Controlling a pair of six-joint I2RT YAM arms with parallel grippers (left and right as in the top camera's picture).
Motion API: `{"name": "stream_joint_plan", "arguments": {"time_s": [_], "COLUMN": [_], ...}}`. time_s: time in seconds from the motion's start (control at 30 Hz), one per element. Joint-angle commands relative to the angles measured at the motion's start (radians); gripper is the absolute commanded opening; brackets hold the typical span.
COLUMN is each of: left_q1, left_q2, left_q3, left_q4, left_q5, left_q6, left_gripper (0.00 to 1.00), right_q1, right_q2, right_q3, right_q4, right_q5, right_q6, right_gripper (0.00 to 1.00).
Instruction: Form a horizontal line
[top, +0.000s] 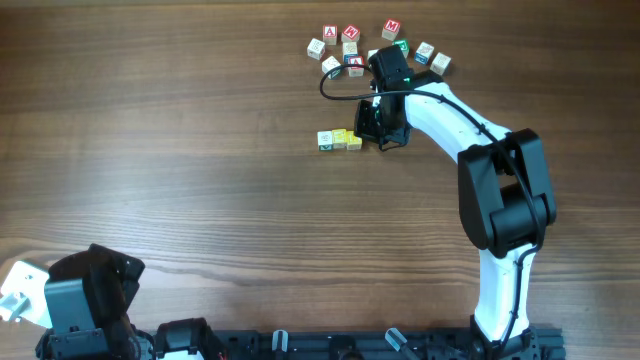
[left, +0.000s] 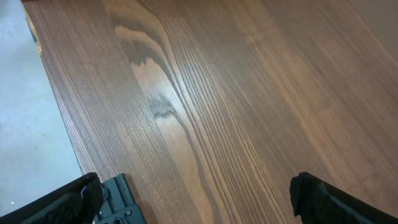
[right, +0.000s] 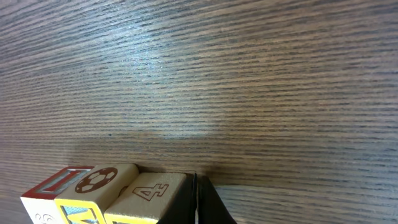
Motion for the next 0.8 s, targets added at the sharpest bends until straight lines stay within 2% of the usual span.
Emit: {"name": "stream_joint_plan", "arguments": {"time_s": [0.0, 0.53, 0.77], "left_q1": [0.008, 0.008, 0.008], "left_q2": [-0.007, -0.007, -0.007], "left_q3": [-0.003, -0.003, -0.003], "left_q4": [0.001, 0.001, 0.001], "left_q5": [-0.005, -0.005, -0.005], "left_q6": [-0.013, -0.013, -0.013], "left_gripper": [1.00, 1.00, 1.00], "right_q1": [0.000, 0.000, 0.000], "right_q2": [0.010, 0.010, 0.010], "right_q3": [-0.009, -0.009, -0.009], "right_q4": [-0.002, -0.042, -0.061], "right_q5": [-0.010, -0.010, -0.048], "right_q6": [0.054, 0.233, 0.236], "right_gripper": [0.05, 0.04, 0.04]}}
